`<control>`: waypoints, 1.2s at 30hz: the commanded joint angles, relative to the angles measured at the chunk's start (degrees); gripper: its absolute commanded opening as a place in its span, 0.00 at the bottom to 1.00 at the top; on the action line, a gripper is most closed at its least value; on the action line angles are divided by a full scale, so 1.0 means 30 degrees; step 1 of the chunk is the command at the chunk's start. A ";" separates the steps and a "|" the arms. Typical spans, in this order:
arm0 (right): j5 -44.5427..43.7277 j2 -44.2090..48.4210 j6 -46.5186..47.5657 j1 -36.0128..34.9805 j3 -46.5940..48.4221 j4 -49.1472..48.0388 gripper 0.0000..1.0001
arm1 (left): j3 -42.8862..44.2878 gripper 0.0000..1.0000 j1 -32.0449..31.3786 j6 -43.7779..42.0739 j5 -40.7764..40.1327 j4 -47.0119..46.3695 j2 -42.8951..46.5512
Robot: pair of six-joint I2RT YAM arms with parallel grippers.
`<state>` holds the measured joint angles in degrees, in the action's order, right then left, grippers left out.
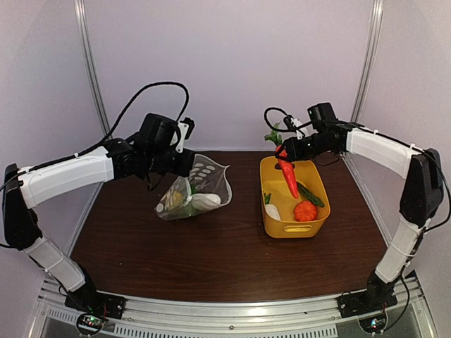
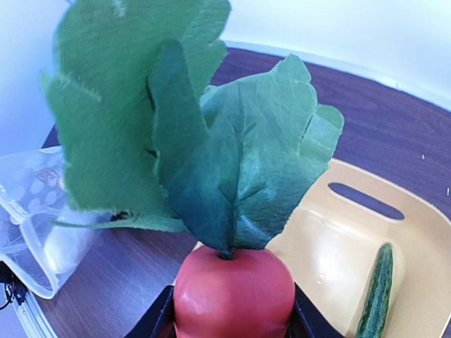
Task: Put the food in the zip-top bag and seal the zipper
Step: Pick up the fake vegetable from the bin, then place the fake vegetable in the zipper food storage bag.
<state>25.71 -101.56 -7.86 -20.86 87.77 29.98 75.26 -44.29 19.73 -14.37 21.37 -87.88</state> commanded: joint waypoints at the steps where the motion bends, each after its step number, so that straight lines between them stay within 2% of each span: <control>1: 0.2217 0.2290 0.1223 0.0012 -0.0877 -0.2456 0.07 | 0.0944 0.00 0.0116 0.0436 0.0853 -0.0309 -0.0071; 2: 0.2639 0.2691 0.1368 -0.0029 -0.0971 -0.2927 0.01 | 0.1036 0.00 0.0131 0.0516 0.1017 -0.0253 -0.0116; 11: 0.4367 0.3594 0.1612 -0.1815 0.0090 -0.5165 0.00 | 0.2248 0.00 0.0120 0.1048 0.2824 0.0271 -0.0595; 14: 0.5546 0.4264 0.0927 -0.2633 -0.0812 -0.8234 0.00 | 0.2735 0.00 0.0116 0.1306 0.3555 0.0533 -0.0878; 18: 0.6111 0.3238 0.0366 -0.3807 0.1163 -0.8690 0.00 | 0.3234 0.00 0.0116 0.1737 0.4332 0.0805 -0.1318; 22: 0.5522 0.2179 0.1417 -0.4807 0.3043 -0.8471 0.00 | 0.3755 0.00 0.0118 0.2374 0.5096 0.1032 -0.1705; 32: 0.6728 0.1227 -0.2814 -0.5128 0.3203 -1.2632 0.00 | 0.5200 0.00 0.0362 0.5090 0.8226 0.0977 -0.2075; 36: 0.6659 0.1106 -0.2679 -0.5420 0.2924 -1.2875 0.00 | 0.5464 0.00 0.0540 0.6724 1.0073 0.0213 -0.2024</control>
<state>44.23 -97.95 -13.50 -36.10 97.12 -4.67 89.56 -43.64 33.85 8.84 25.58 -93.86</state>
